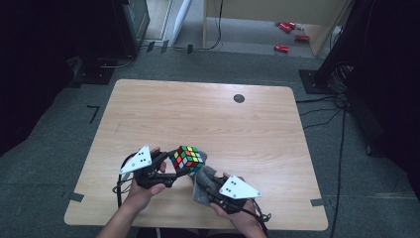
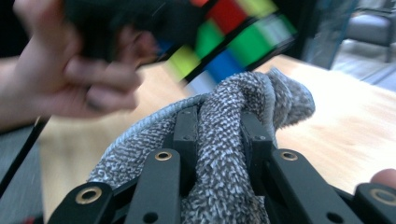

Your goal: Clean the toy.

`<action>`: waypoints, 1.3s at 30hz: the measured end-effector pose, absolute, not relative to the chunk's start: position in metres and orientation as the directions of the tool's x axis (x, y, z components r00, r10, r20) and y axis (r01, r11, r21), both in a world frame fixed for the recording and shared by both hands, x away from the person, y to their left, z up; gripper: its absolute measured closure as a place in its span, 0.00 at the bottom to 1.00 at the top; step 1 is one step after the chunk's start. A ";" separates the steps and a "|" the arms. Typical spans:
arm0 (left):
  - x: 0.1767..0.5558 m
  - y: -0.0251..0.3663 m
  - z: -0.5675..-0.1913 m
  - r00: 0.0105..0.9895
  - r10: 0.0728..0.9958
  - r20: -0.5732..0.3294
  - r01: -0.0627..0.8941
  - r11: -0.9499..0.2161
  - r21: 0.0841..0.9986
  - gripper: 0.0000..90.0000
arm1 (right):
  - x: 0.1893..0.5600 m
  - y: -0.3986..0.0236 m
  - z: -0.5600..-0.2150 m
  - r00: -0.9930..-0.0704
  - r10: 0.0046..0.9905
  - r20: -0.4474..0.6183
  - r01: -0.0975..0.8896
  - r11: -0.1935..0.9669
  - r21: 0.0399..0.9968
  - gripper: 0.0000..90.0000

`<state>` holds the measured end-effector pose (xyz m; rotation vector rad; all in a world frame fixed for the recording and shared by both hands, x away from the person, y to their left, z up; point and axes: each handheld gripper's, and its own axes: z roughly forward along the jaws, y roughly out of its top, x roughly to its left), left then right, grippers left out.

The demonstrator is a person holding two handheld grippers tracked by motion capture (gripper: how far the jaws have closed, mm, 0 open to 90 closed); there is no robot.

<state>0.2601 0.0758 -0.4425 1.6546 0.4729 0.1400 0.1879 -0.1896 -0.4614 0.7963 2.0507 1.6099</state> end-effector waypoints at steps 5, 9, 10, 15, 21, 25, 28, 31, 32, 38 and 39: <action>0.259 0.072 -0.444 0.909 0.377 -0.179 0.223 -0.076 0.972 0.38 | 0.190 -0.196 -0.461 -0.733 0.677 0.067 0.196 0.115 0.974 0.82; 0.261 0.077 -0.442 0.900 0.390 -0.197 0.232 -0.045 0.972 0.38 | 0.188 -0.182 -0.468 -0.785 0.617 0.055 0.217 0.190 0.958 0.81; 0.261 0.078 -0.442 0.895 0.396 -0.205 0.236 -0.033 0.971 0.38 | 0.187 -0.178 -0.471 -0.795 0.604 0.059 0.225 0.203 0.953 0.81; 0.257 0.072 -0.443 0.880 0.424 -0.213 0.238 -0.006 0.971 0.38 | 0.181 -0.159 -0.477 -0.799 0.581 0.151 0.284 0.143 0.948 0.82; 0.253 0.064 -0.446 0.875 0.436 -0.211 0.236 -0.005 0.972 0.38 | 0.178 -0.158 -0.472 -0.739 0.591 0.322 0.370 -0.044 0.928 0.83; 0.254 0.070 -0.445 0.859 0.457 -0.232 0.242 0.035 0.970 0.38 | 0.185 -0.172 -0.477 -0.631 0.647 0.427 0.442 -0.152 0.884 0.83; 0.255 0.073 -0.444 0.848 0.476 -0.231 0.239 0.044 0.970 0.38 | 0.189 -0.179 -0.484 -0.560 0.687 0.464 0.470 -0.198 0.860 0.83; 0.254 0.071 -0.445 0.839 0.492 -0.232 0.239 0.048 0.970 0.38 | 0.188 -0.176 -0.484 -0.573 0.673 0.468 0.476 -0.192 0.858 0.83; 0.254 0.069 -0.445 0.840 0.491 -0.231 0.240 0.045 0.970 0.38 | 0.187 -0.172 -0.482 -0.588 0.656 0.473 0.482 -0.185 0.856 0.83; 0.249 0.062 -0.446 0.857 0.472 -0.206 0.225 0.017 0.974 0.38 | 0.181 -0.159 -0.479 -0.631 0.608 0.481 0.488 -0.170 0.856 0.82; 0.249 0.063 -0.445 0.856 0.474 -0.207 0.224 0.021 0.974 0.38 | 0.182 -0.163 -0.479 -0.613 0.618 0.492 0.492 -0.189 0.850 0.82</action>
